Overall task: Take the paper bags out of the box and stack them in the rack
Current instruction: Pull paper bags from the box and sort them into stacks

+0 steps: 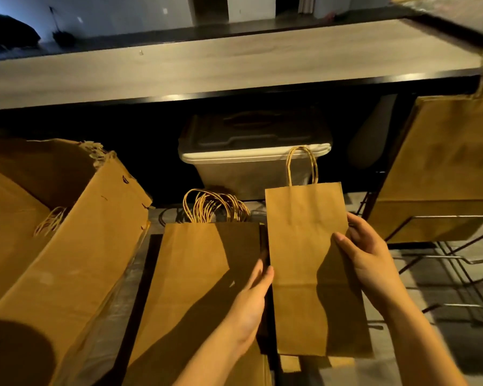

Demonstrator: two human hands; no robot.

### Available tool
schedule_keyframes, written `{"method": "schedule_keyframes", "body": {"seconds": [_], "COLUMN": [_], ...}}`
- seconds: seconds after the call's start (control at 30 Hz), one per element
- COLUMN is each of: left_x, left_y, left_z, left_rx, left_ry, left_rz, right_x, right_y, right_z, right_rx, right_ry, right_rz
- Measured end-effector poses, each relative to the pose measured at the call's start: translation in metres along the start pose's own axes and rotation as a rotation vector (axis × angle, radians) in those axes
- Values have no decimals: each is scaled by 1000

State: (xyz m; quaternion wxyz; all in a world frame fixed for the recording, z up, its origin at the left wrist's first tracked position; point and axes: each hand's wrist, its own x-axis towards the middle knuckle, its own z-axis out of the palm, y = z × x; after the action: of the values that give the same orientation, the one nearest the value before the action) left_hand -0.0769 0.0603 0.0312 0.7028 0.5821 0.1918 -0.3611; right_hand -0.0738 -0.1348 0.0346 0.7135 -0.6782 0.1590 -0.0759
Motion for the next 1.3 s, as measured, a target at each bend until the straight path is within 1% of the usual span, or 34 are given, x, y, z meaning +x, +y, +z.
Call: {"method": "schedule_keyframes", "body": {"seconds": [0.13, 0.3, 0.47, 0.53, 0.6, 0.7, 0.8, 0.93, 1.03, 1.17, 1.3], "left_x": [2, 2, 0, 0, -2, -7, -16, -34, -55, -96, -136], "left_y": [-1, -8, -7, -2, 5, 26, 58, 110, 151, 205, 249], "left_z": [-4, -5, -8, -9, -12, -19, -31, -49, -63, -91, -153], "left_rx": [141, 280, 410, 432, 448, 525, 624, 811, 944, 1026, 1037], "left_ry": [-3, -33, -102, -112, -130, -154, -142, -54, 36, 84, 179], "left_rz": [40, 68, 105, 156, 206, 280, 378, 515, 656, 780, 846], "right_x": [-5, -17, -27, -28, -27, -22, -14, -7, -1, 5, 5], "right_y": [17, 44, 51, 48, 43, 27, 0, -44, -78, -122, -161], "right_z": [-7, -8, -1, 2, 6, 18, 39, 80, 115, 174, 250], "right_rx": [-34, -180, -282, -360, -382, -385, -460, -547, -588, -545, -533], "right_ry": [-12, 25, 20, 26, 22, -5, -61, -147, -215, -330, -444], "right_rz": [51, 90, 129, 64, -1, -14, -80, -238, -366, -495, -609]}}
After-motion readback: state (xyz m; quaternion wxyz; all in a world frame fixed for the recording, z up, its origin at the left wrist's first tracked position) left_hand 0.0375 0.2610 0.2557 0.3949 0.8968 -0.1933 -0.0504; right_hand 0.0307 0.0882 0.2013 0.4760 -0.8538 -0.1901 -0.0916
